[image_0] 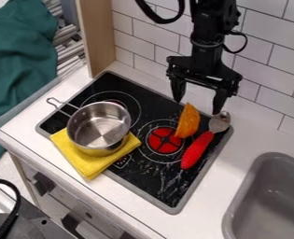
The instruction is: Put the silver pan on the top left of the stove
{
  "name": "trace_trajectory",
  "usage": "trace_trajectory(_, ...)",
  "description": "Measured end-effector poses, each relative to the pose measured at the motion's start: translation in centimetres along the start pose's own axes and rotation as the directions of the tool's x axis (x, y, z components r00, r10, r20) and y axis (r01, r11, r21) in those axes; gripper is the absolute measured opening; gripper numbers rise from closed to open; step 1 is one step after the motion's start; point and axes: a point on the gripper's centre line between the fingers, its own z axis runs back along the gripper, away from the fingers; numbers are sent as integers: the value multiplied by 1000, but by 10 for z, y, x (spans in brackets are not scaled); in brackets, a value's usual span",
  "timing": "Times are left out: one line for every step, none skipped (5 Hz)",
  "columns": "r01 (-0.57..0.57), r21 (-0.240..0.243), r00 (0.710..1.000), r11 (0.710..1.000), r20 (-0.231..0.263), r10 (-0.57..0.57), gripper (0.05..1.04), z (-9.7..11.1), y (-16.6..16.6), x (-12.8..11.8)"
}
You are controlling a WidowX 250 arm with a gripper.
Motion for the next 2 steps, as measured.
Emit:
trace_trajectory(-2, 7, 999, 1000, -42, 2, 1005, -12, 1, -8)
trace_trajectory(-48, 6, 997, 999, -66, 48, 1005, -19, 20, -27)
